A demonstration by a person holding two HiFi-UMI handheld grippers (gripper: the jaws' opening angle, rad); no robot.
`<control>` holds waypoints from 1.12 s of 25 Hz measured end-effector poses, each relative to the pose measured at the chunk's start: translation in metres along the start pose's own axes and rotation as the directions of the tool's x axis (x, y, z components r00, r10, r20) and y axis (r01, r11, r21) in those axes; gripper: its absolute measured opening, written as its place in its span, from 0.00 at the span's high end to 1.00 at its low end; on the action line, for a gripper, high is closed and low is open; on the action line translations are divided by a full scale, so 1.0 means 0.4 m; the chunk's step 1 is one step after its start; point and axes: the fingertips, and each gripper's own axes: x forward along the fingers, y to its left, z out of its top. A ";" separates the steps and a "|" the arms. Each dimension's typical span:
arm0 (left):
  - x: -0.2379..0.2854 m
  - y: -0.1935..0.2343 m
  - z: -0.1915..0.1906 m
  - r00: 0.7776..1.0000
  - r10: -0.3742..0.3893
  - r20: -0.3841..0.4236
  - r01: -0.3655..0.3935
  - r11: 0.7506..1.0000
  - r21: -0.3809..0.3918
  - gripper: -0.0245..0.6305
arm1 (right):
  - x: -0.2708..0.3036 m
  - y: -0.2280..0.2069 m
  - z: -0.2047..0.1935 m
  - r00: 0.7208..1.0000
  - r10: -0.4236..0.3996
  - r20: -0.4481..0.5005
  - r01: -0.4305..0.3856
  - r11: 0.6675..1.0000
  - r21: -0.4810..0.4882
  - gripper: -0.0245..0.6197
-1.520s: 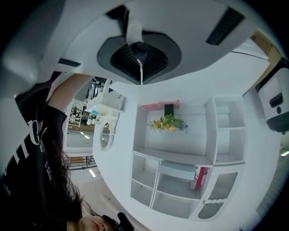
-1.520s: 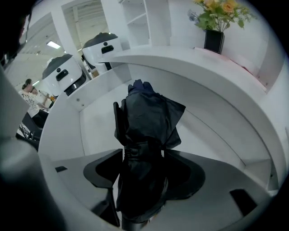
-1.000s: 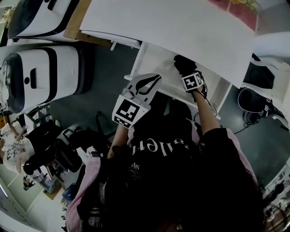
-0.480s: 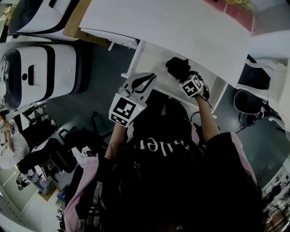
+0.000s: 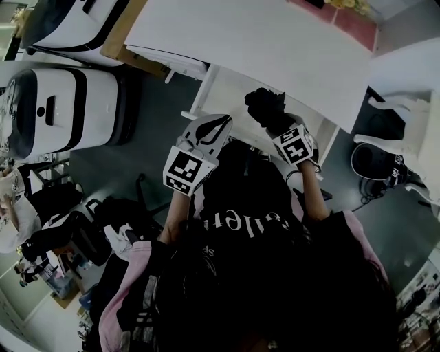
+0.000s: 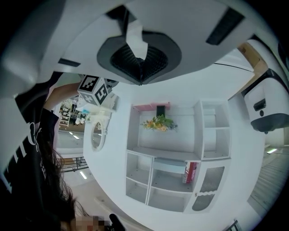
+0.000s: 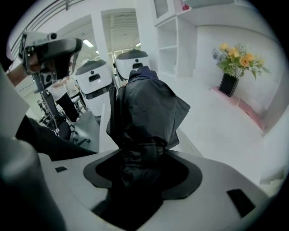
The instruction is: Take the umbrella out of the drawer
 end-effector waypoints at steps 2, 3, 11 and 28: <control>-0.007 -0.013 0.007 1.000 0.016 0.011 -0.015 1.000 -0.012 0.93 | -0.046 0.010 0.007 0.999 0.004 0.036 -0.005 0.999 0.033 0.53; -0.012 -0.018 0.009 1.000 0.027 0.013 -0.027 0.999 -0.020 0.93 | -0.068 0.015 0.009 0.999 0.005 0.053 -0.008 0.999 0.051 0.53; -0.022 -0.122 0.044 0.997 0.064 0.041 -0.063 0.998 -0.018 0.93 | -0.243 0.030 -0.020 0.988 0.014 0.152 -0.040 0.985 0.169 0.53; -0.069 -0.348 0.059 0.994 0.090 0.066 -0.086 0.995 -0.057 0.93 | -0.422 0.122 -0.137 0.963 0.040 0.267 -0.110 0.961 0.254 0.53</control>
